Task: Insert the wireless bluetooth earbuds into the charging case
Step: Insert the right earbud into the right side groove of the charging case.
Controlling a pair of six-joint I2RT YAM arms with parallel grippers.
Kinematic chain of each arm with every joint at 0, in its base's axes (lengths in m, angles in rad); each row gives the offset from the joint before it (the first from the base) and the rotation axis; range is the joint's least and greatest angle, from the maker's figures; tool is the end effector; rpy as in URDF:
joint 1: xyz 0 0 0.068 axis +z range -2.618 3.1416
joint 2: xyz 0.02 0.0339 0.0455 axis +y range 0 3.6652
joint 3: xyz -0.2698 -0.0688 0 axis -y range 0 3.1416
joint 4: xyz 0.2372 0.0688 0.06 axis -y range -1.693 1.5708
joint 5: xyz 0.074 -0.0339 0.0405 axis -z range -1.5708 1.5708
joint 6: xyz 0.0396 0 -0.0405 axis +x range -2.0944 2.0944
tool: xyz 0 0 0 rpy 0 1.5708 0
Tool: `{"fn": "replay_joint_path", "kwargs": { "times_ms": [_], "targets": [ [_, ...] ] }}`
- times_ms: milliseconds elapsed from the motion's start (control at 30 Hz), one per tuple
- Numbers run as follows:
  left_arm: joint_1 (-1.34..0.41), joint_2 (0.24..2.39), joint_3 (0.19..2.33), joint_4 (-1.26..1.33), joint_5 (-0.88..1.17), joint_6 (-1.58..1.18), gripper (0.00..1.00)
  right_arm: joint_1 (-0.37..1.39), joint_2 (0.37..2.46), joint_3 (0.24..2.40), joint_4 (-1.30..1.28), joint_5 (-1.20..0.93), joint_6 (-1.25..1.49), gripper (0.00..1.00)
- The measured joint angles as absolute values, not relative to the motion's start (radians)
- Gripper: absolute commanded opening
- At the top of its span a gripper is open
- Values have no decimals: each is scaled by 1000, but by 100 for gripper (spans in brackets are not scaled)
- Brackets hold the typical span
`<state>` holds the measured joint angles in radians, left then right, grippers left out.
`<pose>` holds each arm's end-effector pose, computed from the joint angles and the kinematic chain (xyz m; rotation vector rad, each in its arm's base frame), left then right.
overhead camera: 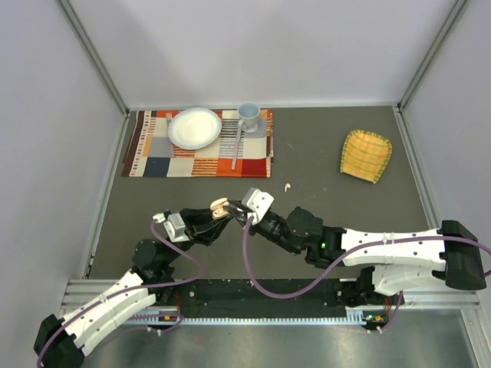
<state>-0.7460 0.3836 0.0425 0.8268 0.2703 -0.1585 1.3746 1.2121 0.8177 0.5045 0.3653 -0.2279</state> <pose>0.0755 -0.0842 0.2440 0.5688 1.0036 -0.9533 0.0680 0.2696 0.3426 -0.8461 1.2424 0.6633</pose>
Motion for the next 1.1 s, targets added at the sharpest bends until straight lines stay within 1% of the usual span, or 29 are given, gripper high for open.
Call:
{"fn": "replay_joint_path", "kwargs": {
  "times_ms": [1100],
  "targets": [
    [-747, 402, 41, 807, 244, -181, 0, 1375, 1212, 818, 456, 390, -231, 0]
  ]
}}
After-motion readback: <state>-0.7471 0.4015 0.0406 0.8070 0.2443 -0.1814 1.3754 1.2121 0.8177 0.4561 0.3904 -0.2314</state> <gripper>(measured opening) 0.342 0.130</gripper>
